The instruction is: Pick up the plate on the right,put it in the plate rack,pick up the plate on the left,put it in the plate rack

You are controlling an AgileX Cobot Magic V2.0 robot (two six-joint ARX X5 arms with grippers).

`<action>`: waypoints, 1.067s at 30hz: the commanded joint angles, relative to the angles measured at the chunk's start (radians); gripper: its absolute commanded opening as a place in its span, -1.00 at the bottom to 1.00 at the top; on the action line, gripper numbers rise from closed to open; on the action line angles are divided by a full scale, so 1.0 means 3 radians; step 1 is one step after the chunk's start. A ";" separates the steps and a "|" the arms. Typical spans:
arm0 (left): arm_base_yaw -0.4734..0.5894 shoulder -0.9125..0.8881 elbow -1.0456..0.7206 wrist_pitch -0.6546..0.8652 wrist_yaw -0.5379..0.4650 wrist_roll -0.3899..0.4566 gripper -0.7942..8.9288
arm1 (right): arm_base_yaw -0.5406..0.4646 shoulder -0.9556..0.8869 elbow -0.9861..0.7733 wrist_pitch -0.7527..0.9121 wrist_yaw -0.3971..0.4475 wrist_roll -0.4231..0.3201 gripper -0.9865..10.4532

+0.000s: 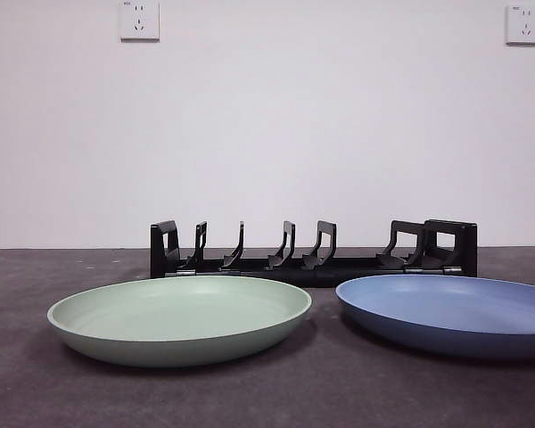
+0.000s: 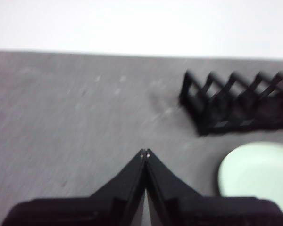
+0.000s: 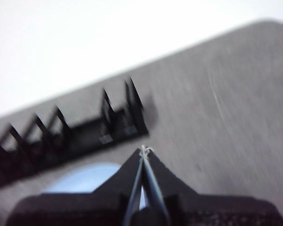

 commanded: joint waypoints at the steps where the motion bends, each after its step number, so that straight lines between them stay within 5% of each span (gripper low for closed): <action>1: 0.0013 0.0083 0.0217 -0.0062 0.0103 -0.0159 -0.85 | -0.0001 0.0145 0.0228 0.0018 -0.0057 0.0097 -0.85; 7: 0.0011 0.0416 0.0783 -0.0310 0.0317 -0.0223 -0.85 | -0.0001 0.0660 0.0852 -0.0223 -0.0390 -0.0017 -0.85; 16: 0.0011 0.0960 0.1670 -0.0922 0.0919 -0.0069 -0.85 | 0.0000 0.1485 0.2122 -0.1277 -0.0753 -0.0795 -0.85; 26: 0.0011 0.1457 0.2434 -0.1549 0.1602 0.0090 -0.85 | 0.0000 0.2024 0.3011 -0.2424 -0.1055 -0.1047 -0.85; 32: -0.0006 0.1548 0.2578 -0.1658 0.1668 0.0100 -0.85 | 0.0000 0.2146 0.3176 -0.2579 -0.1061 -0.1053 -0.85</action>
